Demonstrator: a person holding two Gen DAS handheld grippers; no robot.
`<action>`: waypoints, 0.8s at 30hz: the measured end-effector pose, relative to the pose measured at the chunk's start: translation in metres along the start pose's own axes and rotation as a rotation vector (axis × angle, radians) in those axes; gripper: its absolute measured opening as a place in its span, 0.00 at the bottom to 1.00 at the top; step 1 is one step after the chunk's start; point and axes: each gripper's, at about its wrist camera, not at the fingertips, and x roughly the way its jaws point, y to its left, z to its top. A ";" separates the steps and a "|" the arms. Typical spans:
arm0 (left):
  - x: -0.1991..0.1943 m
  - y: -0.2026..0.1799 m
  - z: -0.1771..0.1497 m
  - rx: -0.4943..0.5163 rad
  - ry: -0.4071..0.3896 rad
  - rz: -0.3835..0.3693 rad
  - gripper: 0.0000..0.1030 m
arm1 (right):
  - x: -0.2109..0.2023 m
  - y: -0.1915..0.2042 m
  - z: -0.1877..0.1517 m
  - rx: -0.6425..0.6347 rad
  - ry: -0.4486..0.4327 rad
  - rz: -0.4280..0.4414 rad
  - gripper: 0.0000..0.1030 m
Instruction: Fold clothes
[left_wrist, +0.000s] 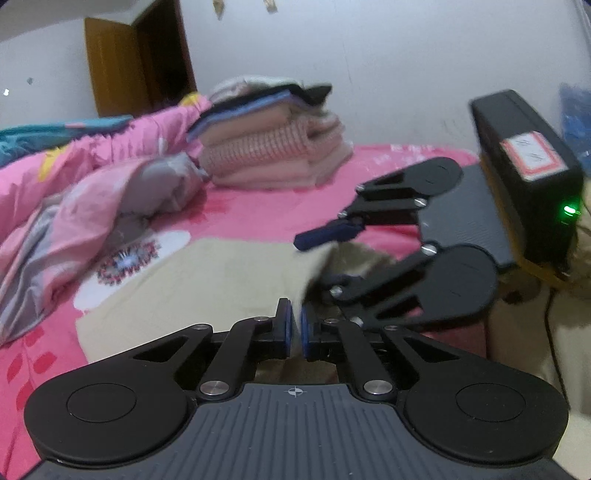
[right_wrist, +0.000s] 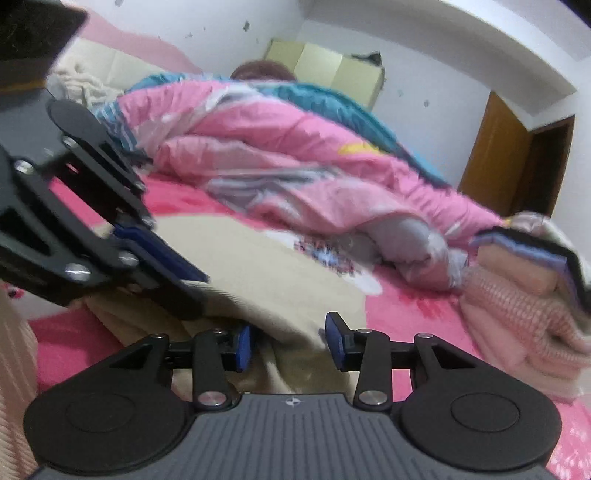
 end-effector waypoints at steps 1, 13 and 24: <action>0.002 0.001 -0.003 -0.009 0.016 -0.006 0.04 | 0.001 -0.001 0.000 0.007 0.005 0.004 0.42; 0.002 0.018 -0.014 -0.148 0.012 -0.051 0.07 | -0.050 -0.059 0.017 0.350 -0.006 0.191 0.43; -0.061 0.036 -0.018 -0.394 -0.075 0.022 0.09 | 0.005 -0.062 -0.014 0.561 0.082 0.363 0.14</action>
